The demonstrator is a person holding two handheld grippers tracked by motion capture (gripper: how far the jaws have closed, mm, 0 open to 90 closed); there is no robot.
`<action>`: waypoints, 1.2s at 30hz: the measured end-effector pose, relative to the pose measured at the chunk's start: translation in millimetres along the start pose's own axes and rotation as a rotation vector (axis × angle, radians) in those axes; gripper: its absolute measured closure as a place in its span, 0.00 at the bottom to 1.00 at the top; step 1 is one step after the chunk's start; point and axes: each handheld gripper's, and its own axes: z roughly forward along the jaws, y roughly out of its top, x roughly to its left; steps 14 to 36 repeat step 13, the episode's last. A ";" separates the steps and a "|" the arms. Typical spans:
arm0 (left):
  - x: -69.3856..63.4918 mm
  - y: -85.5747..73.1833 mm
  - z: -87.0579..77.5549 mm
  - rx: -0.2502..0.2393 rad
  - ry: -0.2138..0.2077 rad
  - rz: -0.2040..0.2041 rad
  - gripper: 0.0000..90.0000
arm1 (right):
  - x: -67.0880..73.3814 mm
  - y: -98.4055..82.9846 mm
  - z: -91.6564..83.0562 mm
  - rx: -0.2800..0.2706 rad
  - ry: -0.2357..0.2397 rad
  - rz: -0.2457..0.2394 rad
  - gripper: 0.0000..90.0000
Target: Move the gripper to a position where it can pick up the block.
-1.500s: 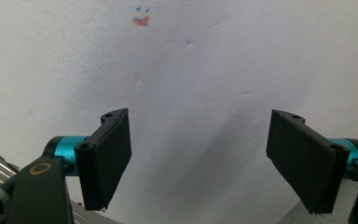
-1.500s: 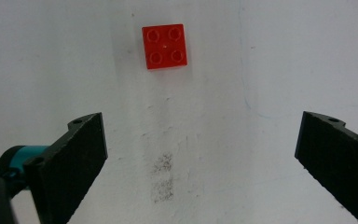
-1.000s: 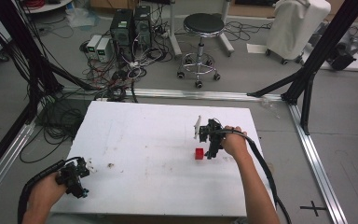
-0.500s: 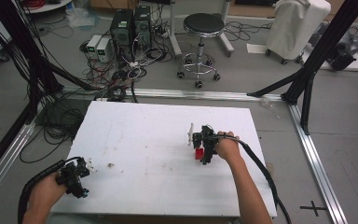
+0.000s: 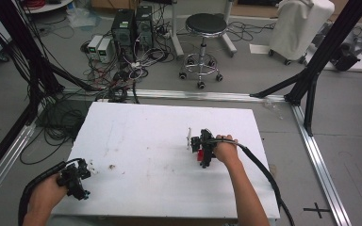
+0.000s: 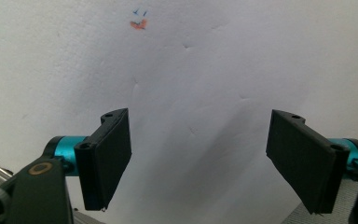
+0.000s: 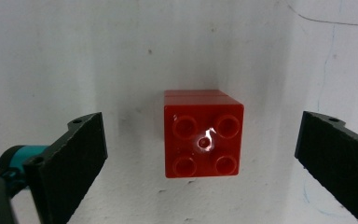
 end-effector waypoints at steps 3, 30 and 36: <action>0.0 0.1 0.3 0.002 -0.002 0.000 0.25 | -1.1 -0.1 0.4 0.003 -0.002 0.000 0.01; 0.1 0.2 0.3 -0.001 -0.003 -0.002 0.25 | -0.6 -0.3 1.8 0.015 0.005 -0.003 0.01; 0.1 0.2 0.3 -0.001 -0.003 -0.002 0.25 | -0.6 -0.3 1.8 0.015 0.005 -0.003 0.01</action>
